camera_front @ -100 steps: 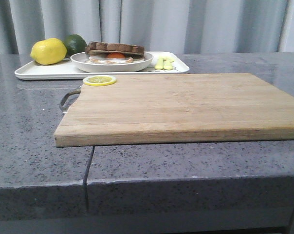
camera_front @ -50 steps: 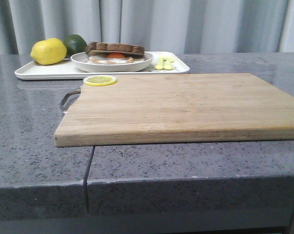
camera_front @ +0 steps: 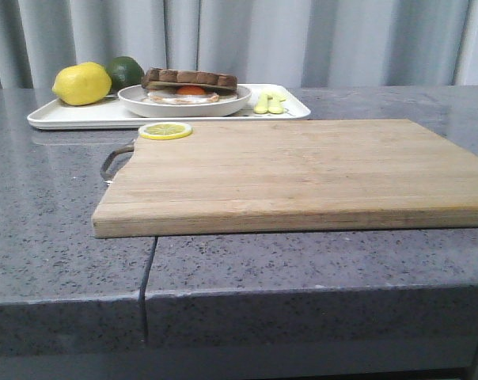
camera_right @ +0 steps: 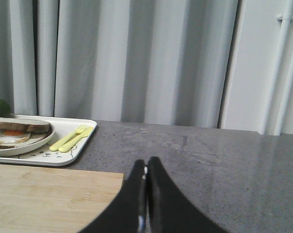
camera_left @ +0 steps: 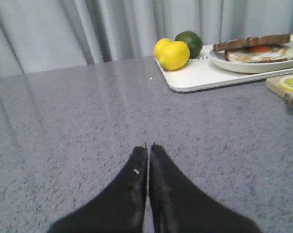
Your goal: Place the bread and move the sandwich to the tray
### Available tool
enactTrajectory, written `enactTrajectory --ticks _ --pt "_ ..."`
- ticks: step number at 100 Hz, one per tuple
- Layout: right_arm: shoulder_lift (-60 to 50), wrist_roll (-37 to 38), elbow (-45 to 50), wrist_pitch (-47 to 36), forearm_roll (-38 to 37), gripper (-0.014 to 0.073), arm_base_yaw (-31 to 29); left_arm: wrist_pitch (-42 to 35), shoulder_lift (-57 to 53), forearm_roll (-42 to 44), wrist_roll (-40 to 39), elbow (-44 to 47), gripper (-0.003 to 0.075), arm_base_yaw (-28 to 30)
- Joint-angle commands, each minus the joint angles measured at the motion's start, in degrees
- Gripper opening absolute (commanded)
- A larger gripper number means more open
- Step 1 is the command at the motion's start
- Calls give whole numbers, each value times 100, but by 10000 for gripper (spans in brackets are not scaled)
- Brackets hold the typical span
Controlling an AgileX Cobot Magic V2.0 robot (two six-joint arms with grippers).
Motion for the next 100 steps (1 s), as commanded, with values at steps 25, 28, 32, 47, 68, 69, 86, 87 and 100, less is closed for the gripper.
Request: enactTrajectory --ticks 25,28,32,47,68,69,86,87,100 --pt "53 -42 -141 196 67 -70 -41 -1425 -182 175 -290 630 -20 102" --pt "53 -42 -141 196 67 -70 -41 -1458 -182 175 -290 687 -20 102" --pt "53 -42 -141 196 67 -70 -41 -1317 -182 204 -290 687 -20 102" --pt "53 -42 -141 196 67 -70 -41 -1361 -182 223 -290 687 -20 102" --pt "53 -42 -141 196 67 -70 -41 -1361 -182 223 -290 687 -20 102" --pt "53 -42 -141 196 67 -70 -41 -1361 -182 223 -290 687 -20 102" --pt "53 -42 -141 196 67 -70 -41 -1361 -182 223 -290 687 -19 102" --pt "53 -42 -141 196 67 -70 -41 -1361 -182 223 -290 687 -20 102" --pt "53 -42 -141 196 67 -70 -41 -1361 -182 223 -290 687 -20 102"
